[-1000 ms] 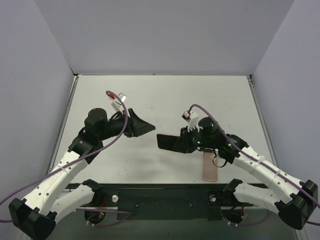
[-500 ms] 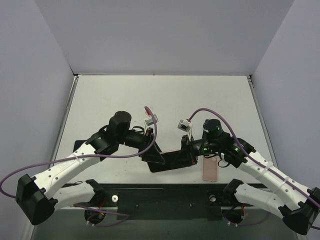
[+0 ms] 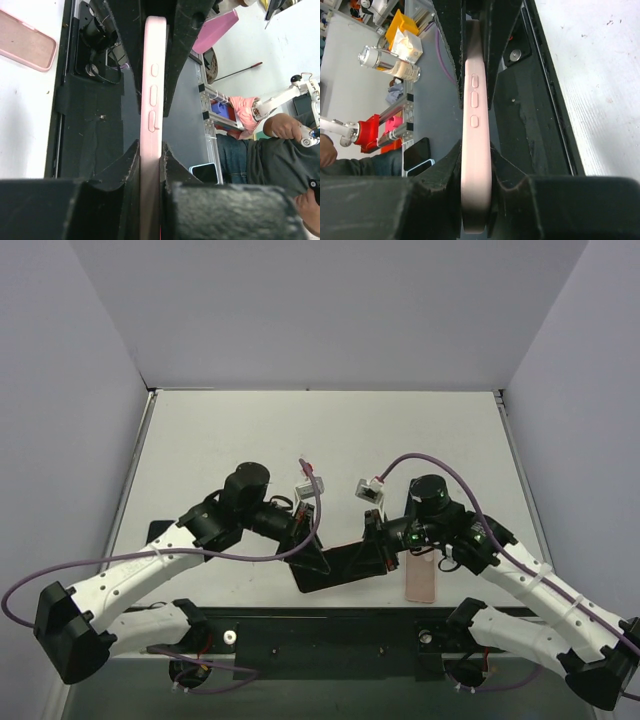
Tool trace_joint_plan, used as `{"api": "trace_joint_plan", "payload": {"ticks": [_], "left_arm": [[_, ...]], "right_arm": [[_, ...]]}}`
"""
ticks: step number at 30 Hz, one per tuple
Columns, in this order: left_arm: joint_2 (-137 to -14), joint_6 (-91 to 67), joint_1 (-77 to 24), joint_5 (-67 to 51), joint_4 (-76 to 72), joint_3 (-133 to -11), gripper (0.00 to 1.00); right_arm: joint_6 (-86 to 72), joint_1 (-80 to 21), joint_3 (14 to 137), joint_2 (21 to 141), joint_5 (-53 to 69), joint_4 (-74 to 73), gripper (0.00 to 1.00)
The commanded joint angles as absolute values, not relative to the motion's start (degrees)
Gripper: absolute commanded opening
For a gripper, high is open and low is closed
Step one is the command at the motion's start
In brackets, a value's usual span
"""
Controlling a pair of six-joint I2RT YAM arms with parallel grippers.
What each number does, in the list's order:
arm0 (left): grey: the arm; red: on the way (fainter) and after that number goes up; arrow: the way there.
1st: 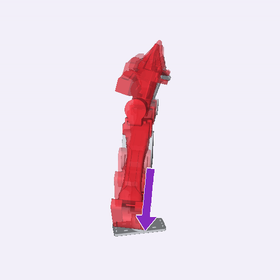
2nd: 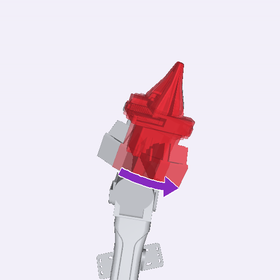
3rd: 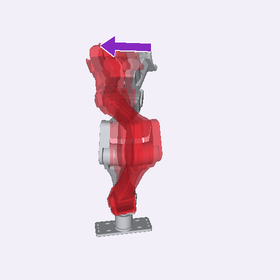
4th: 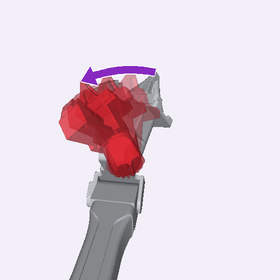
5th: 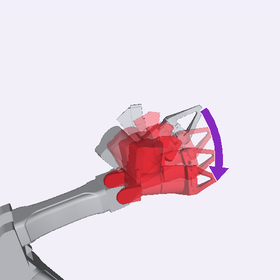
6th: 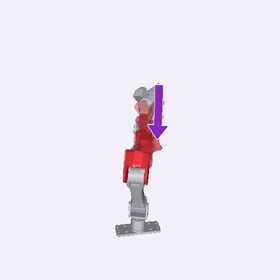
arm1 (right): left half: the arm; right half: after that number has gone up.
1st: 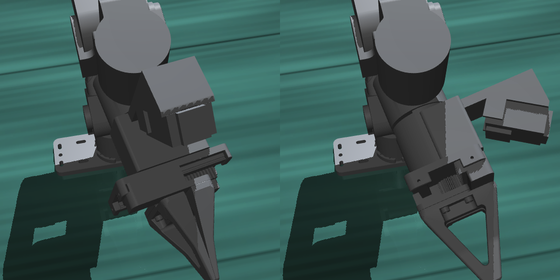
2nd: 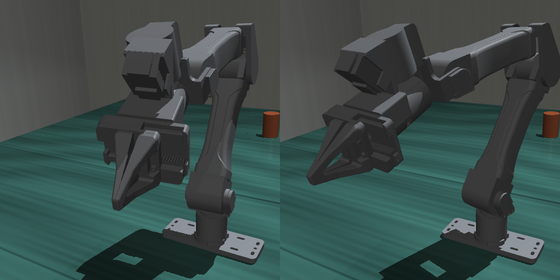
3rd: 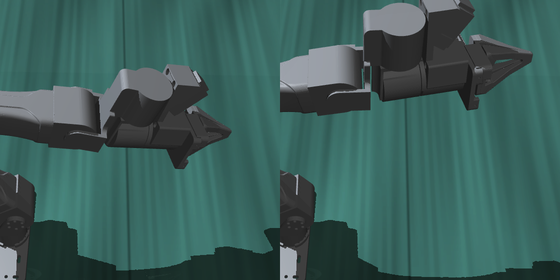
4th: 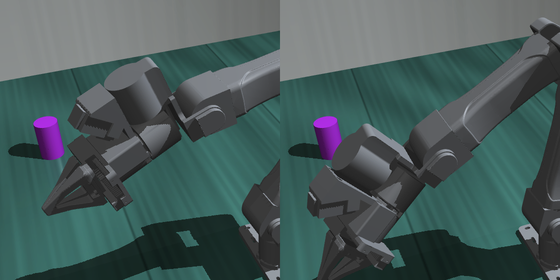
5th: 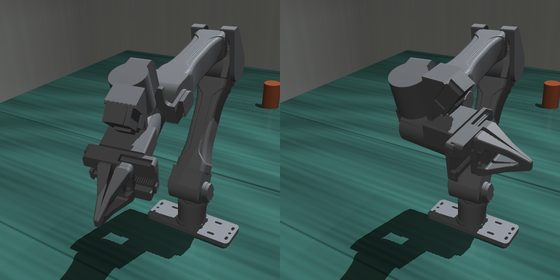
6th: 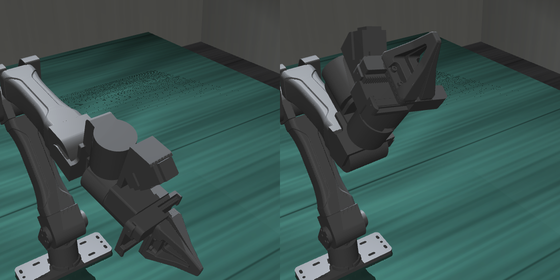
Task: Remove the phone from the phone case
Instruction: Pick up the phone at the center of the board.
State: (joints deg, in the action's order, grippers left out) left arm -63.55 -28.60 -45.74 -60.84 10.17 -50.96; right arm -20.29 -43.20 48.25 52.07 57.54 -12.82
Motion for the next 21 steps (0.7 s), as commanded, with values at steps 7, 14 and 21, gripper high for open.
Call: {"api": "trace_joint_plan", "payload": {"ticks": [7,14,21], "left_arm": [[-52.9,-34.2,-45.0,-37.4,2.0,-51.1,0.00],[-44.3,-56.0,-44.6,-17.5,-23.9,-36.2,0.00],[-43.2,-65.5,-45.0,-8.2,-38.0,-29.5,0.00]], "right_arm": [[-30.2,-43.0,46.7,47.9,36.6,-0.5,0.71],[-46.2,-47.0,33.8,46.9,29.2,31.2,0.84],[-48.2,-51.9,34.5,51.3,26.2,39.4,0.58]]}}
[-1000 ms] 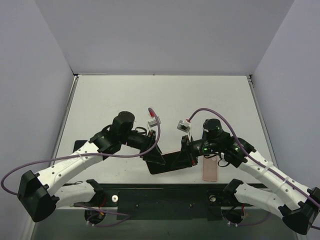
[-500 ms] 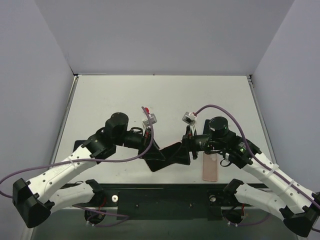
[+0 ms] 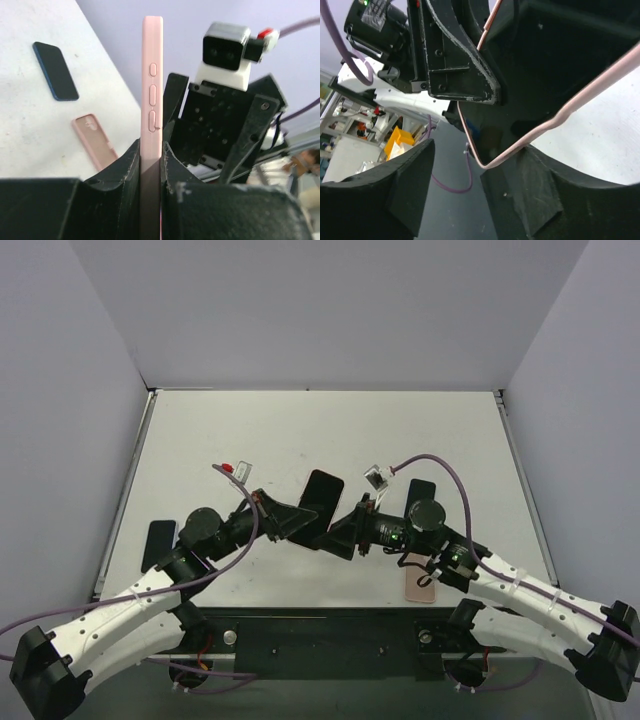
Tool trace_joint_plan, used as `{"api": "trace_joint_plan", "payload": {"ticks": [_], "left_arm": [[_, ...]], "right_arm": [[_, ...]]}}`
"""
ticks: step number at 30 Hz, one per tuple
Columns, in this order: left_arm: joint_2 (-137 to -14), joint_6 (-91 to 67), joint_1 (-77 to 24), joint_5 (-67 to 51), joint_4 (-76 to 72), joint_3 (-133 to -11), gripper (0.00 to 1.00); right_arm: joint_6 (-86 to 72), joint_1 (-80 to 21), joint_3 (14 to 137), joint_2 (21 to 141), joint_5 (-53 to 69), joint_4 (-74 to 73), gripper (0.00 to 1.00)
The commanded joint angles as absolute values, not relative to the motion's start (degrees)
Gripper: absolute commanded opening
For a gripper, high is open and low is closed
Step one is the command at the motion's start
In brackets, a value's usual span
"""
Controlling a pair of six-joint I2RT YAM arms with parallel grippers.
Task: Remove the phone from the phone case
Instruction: Pick up the phone at the center of the board.
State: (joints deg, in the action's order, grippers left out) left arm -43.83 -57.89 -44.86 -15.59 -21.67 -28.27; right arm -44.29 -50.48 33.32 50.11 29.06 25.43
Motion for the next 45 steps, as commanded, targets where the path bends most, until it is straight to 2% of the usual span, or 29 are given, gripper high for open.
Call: {"api": "trace_joint_plan", "payload": {"ticks": [1,3,4,14,18,20,21,22,23,24,26,28,29,32,34,35,37,41,45], "left_arm": [[-43.2,-65.8,-45.1,-7.6,-38.2,-29.3,0.00],[-43.2,-67.1,-45.2,-6.1,-40.5,-28.1,0.00],[-43.0,-68.1,-45.3,-5.4,-41.7,-27.3,0.00],[-43.2,-71.6,-45.7,-4.3,-46.7,-24.8,0.00],[-42.5,-71.7,-45.6,-3.7,-46.6,-24.7,0.00],[-42.2,-72.2,-45.8,-3.2,-46.7,-24.7,0.00],[-42.3,-72.4,-45.7,-3.3,-46.7,-24.9,0.00],[-42.1,-72.4,-45.8,-3.4,-45.9,-25.1,0.03],[-41.6,-72.2,-45.4,-3.6,-42.8,-26.2,0.13],[-41.2,-72.0,-45.3,-3.9,-40.7,-26.9,0.43],[-39.7,-70.1,-44.1,-4.7,-32.2,-29.7,0.67],[-38.8,-67.0,-42.8,-7.3,-25.8,-32.5,0.78],[-38.8,-65.9,-42.2,-9.3,-22.3,-34.7,0.80],[-41.5,-63.4,-39.3,-14.8,-16.3,-38.8,0.81],[-44.3,-63.5,-37.5,-20.8,-17.7,-40.7,0.74],[-45.3,-63.7,-36.7,-24.6,-18.1,-41.7,0.65],[-47.8,-65.1,-35.7,-28.7,-19.3,-42.8,0.56],[-51.9,-67.2,-35.2,-34.5,-24.5,-43.7,0.43],[-55.0,-66.9,-35.7,-39.4,-26.2,-45.9,0.42]], "right_arm": [[-49.2,-52.1,34.5,52.8,26.7,40.5,0.54],[-51.0,-52.6,34.4,54.9,28.0,43.5,0.42],[-51.4,-52.6,34.0,55.7,28.6,45.3,0.40],[-57.7,-52.6,32.0,59.7,25.7,59.8,0.35],[-58.0,-52.6,32.3,61.4,26.8,60.7,0.22],[-58.0,-52.6,32.6,62.3,28.1,61.1,0.00],[-57.8,-52.6,32.4,62.3,28.3,61.1,0.00],[-58.0,-52.5,32.2,62.1,28.4,61.2,0.00],[-57.8,-52.5,31.4,62.0,28.6,62.5,0.00],[-57.7,-52.2,30.9,61.2,29.7,63.0,0.00],[-57.2,-51.7,30.8,59.9,32.7,61.4,0.00],[-56.2,-51.4,31.4,58.5,36.0,58.9,0.00],[-55.9,-51.4,31.6,58.0,37.9,57.8,0.00],[-52.8,-51.4,32.4,55.0,40.3,51.7,0.00],[-50.7,-51.4,32.9,53.7,41.5,48.3,0.00],[-49.4,-51.2,33.2,53.3,41.6,47.0,0.00],[-48.3,-50.9,34.2,52.6,42.3,43.9,0.00],[-47.8,-50.5,36.1,53.3,44.3,41.2,0.00],[-49.1,-49.0,35.9,52.5,42.3,41.0,0.00]]}}
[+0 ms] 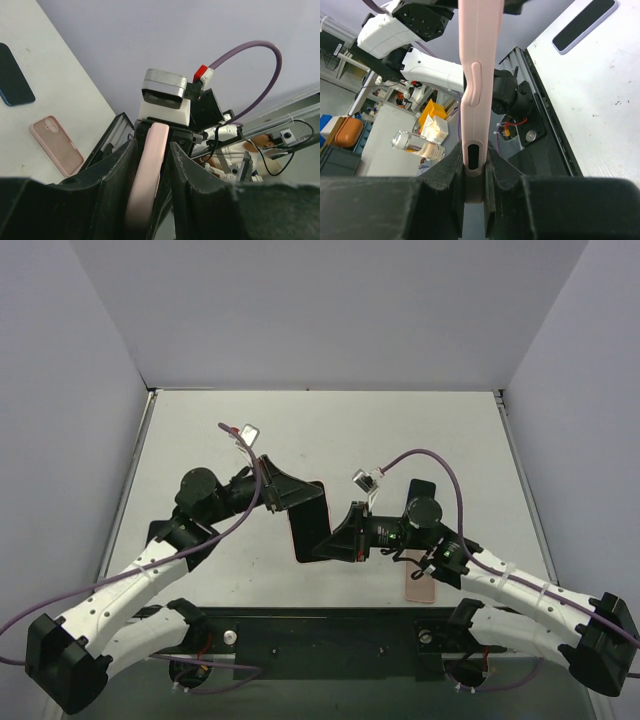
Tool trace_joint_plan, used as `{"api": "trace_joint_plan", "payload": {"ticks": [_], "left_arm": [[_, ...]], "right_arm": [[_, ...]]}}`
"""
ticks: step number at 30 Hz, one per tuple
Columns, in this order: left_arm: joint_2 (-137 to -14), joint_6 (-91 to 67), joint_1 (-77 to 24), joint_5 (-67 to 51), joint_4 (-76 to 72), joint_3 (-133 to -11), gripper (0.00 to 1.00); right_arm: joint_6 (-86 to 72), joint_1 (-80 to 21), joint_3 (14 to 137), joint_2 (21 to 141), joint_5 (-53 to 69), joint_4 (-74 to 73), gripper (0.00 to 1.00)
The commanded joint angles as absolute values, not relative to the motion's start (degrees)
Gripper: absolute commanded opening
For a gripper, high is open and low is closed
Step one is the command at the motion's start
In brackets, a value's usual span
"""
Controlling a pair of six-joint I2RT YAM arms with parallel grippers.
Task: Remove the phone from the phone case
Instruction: Pick up the phone at the center of the board, then remove the phone case from the phone.
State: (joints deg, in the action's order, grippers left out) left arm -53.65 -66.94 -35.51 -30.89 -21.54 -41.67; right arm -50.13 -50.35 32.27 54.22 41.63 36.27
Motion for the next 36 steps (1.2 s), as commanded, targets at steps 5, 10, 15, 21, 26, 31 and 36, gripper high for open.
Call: {"api": "trace_joint_plan", "payload": {"ticks": [5,10,15,21,26,31,36], "left_arm": [[-54.1,-65.3,-35.8,-41.0,-25.1,-45.8,0.39],[-53.9,-64.3,-35.8,-40.3,-24.9,-47.3,0.18],[-54.0,-64.1,-35.7,-39.4,-23.5,-49.2,0.00],[-53.7,-64.4,-35.0,-40.7,-21.9,-50.2,0.00],[-55.3,-67.1,-35.0,-43.6,-25.0,-51.1,0.00],[-55.9,-68.9,-35.0,-43.9,-26.7,-51.5,0.00],[-56.5,-70.6,-35.0,-45.4,-28.5,-52.2,0.00]], "right_arm": [[-50.9,-48.6,35.3,52.4,42.4,43.2,0.00],[-50.7,-48.5,36.4,53.5,45.2,41.4,0.00],[-45.0,-48.5,38.3,51.8,43.4,31.0,0.32],[-40.3,-48.5,37.4,47.6,42.7,24.4,0.46],[-44.0,-48.6,37.2,47.9,49.6,30.5,0.36],[-45.2,-49.1,38.6,50.4,52.6,32.7,0.21],[-44.7,-49.7,38.6,50.9,53.7,34.5,0.03]]}}
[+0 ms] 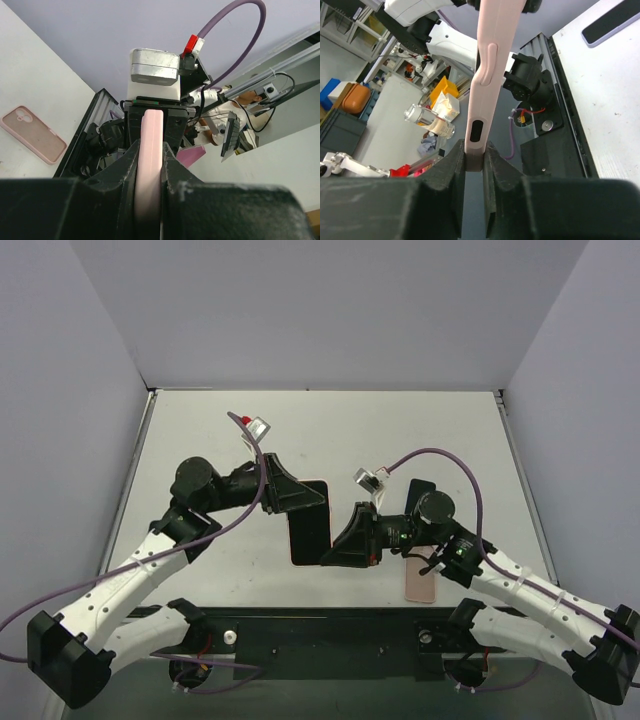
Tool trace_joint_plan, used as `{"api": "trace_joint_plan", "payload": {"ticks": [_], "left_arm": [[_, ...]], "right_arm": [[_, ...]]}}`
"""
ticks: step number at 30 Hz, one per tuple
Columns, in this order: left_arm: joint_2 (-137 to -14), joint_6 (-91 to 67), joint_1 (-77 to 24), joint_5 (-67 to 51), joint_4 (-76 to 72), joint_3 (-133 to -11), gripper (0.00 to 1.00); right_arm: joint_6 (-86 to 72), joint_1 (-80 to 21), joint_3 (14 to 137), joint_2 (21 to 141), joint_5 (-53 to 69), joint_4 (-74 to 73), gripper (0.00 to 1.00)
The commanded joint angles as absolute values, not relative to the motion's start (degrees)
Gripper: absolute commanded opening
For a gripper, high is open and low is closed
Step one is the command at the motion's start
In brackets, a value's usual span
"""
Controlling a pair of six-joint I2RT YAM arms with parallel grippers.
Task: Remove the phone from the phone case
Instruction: Remove the phone case from the phone.
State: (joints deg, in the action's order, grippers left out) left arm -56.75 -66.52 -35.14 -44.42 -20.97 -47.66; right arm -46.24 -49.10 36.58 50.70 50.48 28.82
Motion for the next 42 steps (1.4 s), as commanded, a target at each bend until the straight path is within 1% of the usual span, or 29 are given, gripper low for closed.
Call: {"api": "trace_joint_plan", "payload": {"ticks": [1,2,3,4,7,10,13,15,16,19,22,23,27,29,30,32,33,37,41,42], "left_arm": [[-56.5,-71.3,-35.0,-45.8,-29.3,-52.3,0.00],[-56.7,-71.7,-35.0,-46.1,-29.6,-52.4,0.00],[-56.9,-72.4,-35.0,-46.6,-30.5,-52.5,0.00],[-57.0,-72.9,-35.0,-47.2,-30.9,-52.6,0.00],[-57.5,-73.4,-35.0,-48.2,-31.2,-53.2,0.00],[-57.6,-73.6,-35.0,-49.0,-31.2,-53.4,0.00],[-58.0,-75.3,-35.0,-50.3,-33.6,-52.9,0.00],[-58.8,-79.3,-35.0,-51.8,-38.2,-52.3,0.00],[-59.3,-82.2,-35.0,-52.7,-41.8,-52.0,0.00],[-61.3,-89.3,-35.2,-56.4,-50.1,-51.7,0.00],[-62.0,-95.9,-35.2,-58.3,-57.5,-51.8,0.00],[-61.9,-96.3,-35.3,-58.9,-57.8,-51.9,0.00],[-61.2,-96.7,-35.9,-60.2,-57.6,-53.0,0.00],[-60.9,-96.9,-36.7,-61.0,-58.4,-53.7,0.00],[-60.9,-97.2,-36.9,-61.3,-58.9,-54.0,0.00],[-61.1,-97.4,-37.7,-61.3,-58.6,-54.3,0.00],[-61.0,-97.5,-38.2,-61.2,-58.7,-54.1,0.00],[-61.2,-100.4,-40.1,-60.6,-63.0,-53.2,0.00],[-60.8,-101.0,-41.7,-59.8,-62.4,-52.5,0.00],[-60.6,-100.7,-41.7,-59.4,-61.7,-52.1,0.00]], "right_arm": [[-44.5,-49.7,38.6,50.8,54.1,34.5,0.01],[-43.7,-49.9,38.6,50.8,55.2,34.5,0.03],[-43.3,-49.8,38.7,50.8,56.0,34.1,0.09],[-42.5,-49.9,38.8,50.7,56.3,33.8,0.13],[-39.4,-49.9,40.3,50.4,56.6,28.8,0.13],[-38.0,-49.9,41.1,50.5,57.6,27.3,0.12],[-36.7,-50.1,41.6,50.5,58.8,27.0,0.08],[-33.7,-50.5,42.0,50.5,59.4,25.0,0.04],[-32.3,-50.7,42.7,50.5,59.6,21.5,0.00],[-21.1,-51.9,44.3,50.5,60.2,13.0,0.00],[-9.7,-53.1,48.2,52.0,59.5,0.6,0.00],[-6.8,-53.4,48.8,53.1,59.7,0.2,0.00],[-4.2,-54.5,51.7,56.6,63.6,0.2,0.00],[-2.7,-55.1,54.3,58.8,65.9,-2.3,0.00],[1.0,-55.5,55.4,59.6,66.0,-5.3,0.00],[7.1,-56.5,59.2,61.4,62.6,-12.3,0.00],[7.6,-56.5,60.2,62.5,61.5,-12.8,0.00],[10.7,-56.5,62.5,64.4,57.7,-13.0,0.00],[13.4,-56.6,65.6,66.4,53.5,-13.0,0.00],[11.4,-56.8,65.0,66.0,49.3,-10.3,0.00]]}}
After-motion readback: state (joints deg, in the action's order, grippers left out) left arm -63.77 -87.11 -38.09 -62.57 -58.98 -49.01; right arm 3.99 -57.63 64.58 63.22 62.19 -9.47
